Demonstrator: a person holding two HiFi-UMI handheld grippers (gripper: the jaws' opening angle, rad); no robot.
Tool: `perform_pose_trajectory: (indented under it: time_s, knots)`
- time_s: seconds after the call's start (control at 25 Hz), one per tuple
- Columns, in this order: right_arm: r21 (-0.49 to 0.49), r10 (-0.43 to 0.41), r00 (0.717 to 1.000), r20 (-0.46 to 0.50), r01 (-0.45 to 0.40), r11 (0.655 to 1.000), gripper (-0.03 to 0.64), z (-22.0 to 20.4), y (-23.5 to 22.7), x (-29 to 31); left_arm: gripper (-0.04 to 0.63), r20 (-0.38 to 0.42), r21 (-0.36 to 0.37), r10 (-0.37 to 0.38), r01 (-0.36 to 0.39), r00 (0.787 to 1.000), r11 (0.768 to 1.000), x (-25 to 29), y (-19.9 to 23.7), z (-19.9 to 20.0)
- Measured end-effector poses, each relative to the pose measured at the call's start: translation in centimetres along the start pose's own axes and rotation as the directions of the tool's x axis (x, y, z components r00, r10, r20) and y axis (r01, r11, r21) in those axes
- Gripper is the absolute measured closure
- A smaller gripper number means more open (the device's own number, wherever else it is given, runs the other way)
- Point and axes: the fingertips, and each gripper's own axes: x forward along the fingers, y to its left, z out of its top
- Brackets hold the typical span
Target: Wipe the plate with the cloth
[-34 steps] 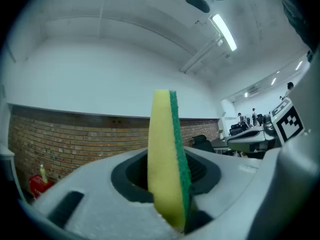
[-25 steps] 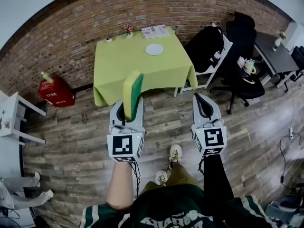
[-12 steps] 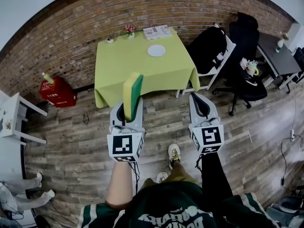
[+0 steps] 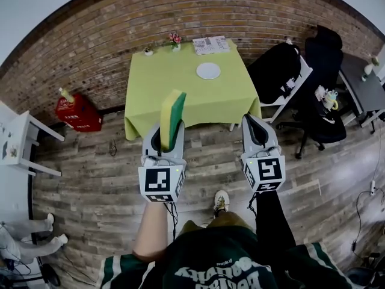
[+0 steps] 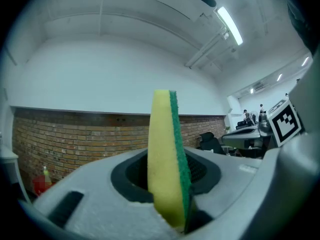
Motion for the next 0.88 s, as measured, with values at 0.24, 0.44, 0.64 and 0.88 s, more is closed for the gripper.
perform_pose_trajectory:
  time_s: [0.24,0.44,0.64,0.88]
  knots:
    - [-0.002,0.01,1.0,0.009,-0.01,1.0,0.604,-0.1,-3.2,3.1,0.458,-0.006,-0.003,0.014,-0.014,1.0,1.0,3.9,0.0,0.0]
    - [0.002,0.035,0.999,0.008,-0.035,0.999,0.603,-0.7,-5.6,5.3,0.457,-0.006,-0.029,0.011,-0.012,1.0,1.0,7.4,-1.1,-0.2]
    - [-0.008,0.071,0.997,0.013,-0.071,0.997,0.603,-1.1,-7.3,7.3,0.457,-0.017,-0.027,0.027,-0.028,0.999,0.999,10.8,-1.5,-0.6]
    - [-0.016,0.098,0.995,0.014,-0.098,0.995,0.603,-1.8,-9.1,9.5,0.457,-0.038,-0.055,-0.004,0.002,0.999,0.998,14.0,-1.9,-1.5]
